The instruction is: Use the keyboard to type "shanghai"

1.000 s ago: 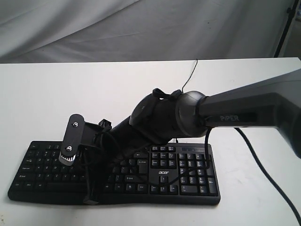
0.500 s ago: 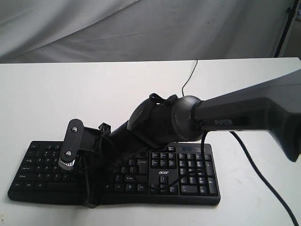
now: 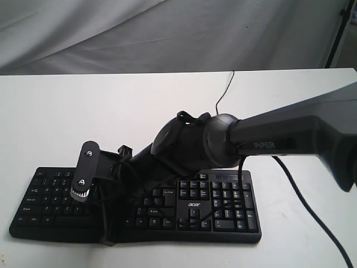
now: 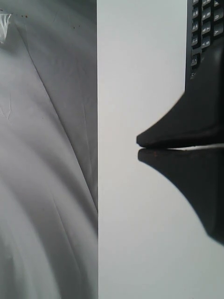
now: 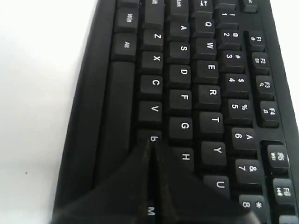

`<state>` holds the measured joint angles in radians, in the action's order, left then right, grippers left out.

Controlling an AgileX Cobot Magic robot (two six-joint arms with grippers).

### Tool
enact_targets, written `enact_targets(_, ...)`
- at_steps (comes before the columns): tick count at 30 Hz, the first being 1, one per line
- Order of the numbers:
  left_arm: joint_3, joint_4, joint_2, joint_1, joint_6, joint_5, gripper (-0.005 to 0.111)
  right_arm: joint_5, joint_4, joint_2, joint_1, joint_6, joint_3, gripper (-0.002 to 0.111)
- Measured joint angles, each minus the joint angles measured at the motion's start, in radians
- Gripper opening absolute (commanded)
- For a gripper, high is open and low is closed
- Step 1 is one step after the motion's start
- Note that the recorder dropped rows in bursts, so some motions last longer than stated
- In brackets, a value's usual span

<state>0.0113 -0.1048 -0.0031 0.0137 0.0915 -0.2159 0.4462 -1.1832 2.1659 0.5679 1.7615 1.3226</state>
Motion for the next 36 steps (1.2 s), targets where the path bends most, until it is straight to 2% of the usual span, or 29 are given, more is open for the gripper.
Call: enact_targets(36, 0.000, 0.000, 0.000, 0.000, 0.000, 0.000, 0.001, -0.017, -0.008, -0.043, 0.002, 0.004, 0.018, 0.000)
